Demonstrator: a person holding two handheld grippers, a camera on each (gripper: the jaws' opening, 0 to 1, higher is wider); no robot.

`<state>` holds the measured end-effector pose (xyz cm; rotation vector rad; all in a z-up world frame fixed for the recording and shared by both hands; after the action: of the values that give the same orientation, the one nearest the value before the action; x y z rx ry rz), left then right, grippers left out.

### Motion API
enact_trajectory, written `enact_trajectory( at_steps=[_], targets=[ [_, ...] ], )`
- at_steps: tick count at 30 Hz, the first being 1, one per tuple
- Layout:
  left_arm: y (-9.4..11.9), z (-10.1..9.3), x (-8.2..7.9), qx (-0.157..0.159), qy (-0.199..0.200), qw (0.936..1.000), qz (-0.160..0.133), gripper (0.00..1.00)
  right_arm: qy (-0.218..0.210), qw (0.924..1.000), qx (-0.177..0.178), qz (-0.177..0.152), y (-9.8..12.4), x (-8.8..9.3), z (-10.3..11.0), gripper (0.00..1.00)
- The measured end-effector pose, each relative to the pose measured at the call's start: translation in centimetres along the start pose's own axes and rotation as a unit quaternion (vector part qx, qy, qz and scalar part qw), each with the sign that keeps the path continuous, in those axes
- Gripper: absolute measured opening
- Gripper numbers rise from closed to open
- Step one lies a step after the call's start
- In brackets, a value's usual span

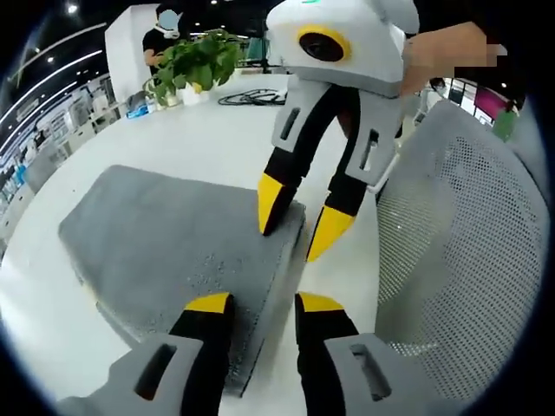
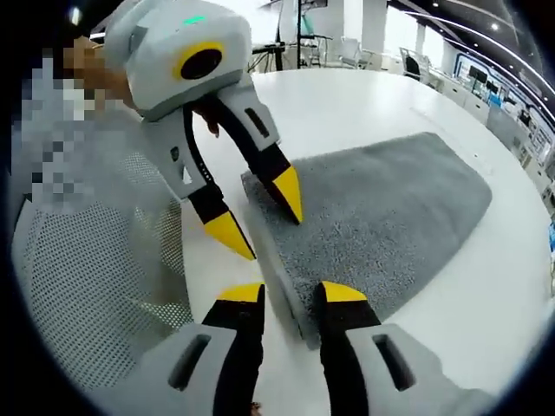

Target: Fold the towel on the table until its edges align and the towel forms a compact rectangular stack.

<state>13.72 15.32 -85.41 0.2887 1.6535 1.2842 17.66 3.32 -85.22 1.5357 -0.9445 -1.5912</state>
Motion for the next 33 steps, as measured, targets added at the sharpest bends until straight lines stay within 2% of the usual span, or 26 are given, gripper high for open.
enact_trajectory(
  at_steps=[3, 4, 6, 7, 9, 14, 19, 25, 27, 29, 30, 31, 33],
  targets=[
    [-0.3, 0.1, 0.0, -0.003, -0.008, 1.0, 0.005, 0.28, 0.002, 1.0, 0.003, 0.003, -0.4, 0.2, -0.2, 0.23],
    [-0.4, 0.2, 0.0, -0.007, -0.01, 0.9999, 0.006, 0.26, 0.033, 0.999, 0.015, 0.025, -0.5, 0.5, -0.3, 0.22],
    [-0.6, 0.3, -0.1, -0.018, -0.016, 0.9997, 0.01, 0.25, 0.064, 0.9971, 0.021, 0.034, -0.8, 0.4, -0.2, 0.22],
    [-0.7, 0.2, -0.1, -0.022, -0.014, 0.9996, 0.012, 0.25, 0.062, 0.9972, 0.02, 0.037, -1.1, 0.3, 0.1, 0.23],
    [-0.7, 0.1, -0.1, -0.028, -0.012, 0.9995, 0.012, 0.25, 0.059, 0.9974, 0.022, 0.035, -1.3, 0.3, 0.2, 0.25],
    [-0.7, 0.1, -0.1, -0.031, -0.007, 0.9994, 0.009, 0.26, 0.049, 0.9975, 0.046, 0.021, -1.2, 0.5, -0.4, 0.14],
    [-0.7, 0.1, 0.0, -0.032, -0.01, 0.9994, 0.009, 0.25, 0.094, 0.9934, 0.063, 0.021, -1.3, 0.6, 0.2, 0.15],
    [-0.8, -0.1, -0.1, -0.044, -0.011, 0.9989, 0.01, 0.25, 0.088, 0.9928, 0.081, 0.008, -0.8, 0.6, 0.5, 0.12],
    [-0.7, -0.1, -0.1, -0.045, -0.009, 0.9989, 0.01, 0.25, 0.085, 0.9931, 0.08, 0.011, -0.8, 0.5, 0.4, 0.11],
    [-0.8, -0.1, -0.1, -0.044, -0.01, 0.9989, 0.01, 0.25, 0.073, 0.993, 0.091, 0.019, -0.7, 0.3, 0.1, 0.06],
    [-0.7, -0.1, -0.2, -0.044, -0.011, 0.9989, 0.011, 0.25, 0.05, 0.9949, 0.086, 0.021, -0.7, 0.2, 0.1, 0.06],
    [-0.8, 0.0, -0.2, -0.043, -0.012, 0.9989, 0.012, 0.25, 0.007, 0.9967, 0.079, 0.016, -0.7, 0.1, 0.0, 0.05],
    [-0.8, 0.0, -0.2, -0.043, -0.012, 0.9989, 0.012, 0.25, -0.003, 0.9976, 0.069, 0.009, -0.5, 0.1, -0.3, 0.04]
  ],
)
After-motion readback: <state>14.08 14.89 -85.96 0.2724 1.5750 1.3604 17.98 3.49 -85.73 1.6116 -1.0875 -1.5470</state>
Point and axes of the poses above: the point that each gripper's makers call its tool centre point, and the gripper's own axes: y roughly backward along the fingers, z roughly to its left, x roughly out of its underside, the point moved 8 cm from there along y, roughly backward along the fingers, and after that the axes turned 9 degrees about z, right-handed, at the moved point
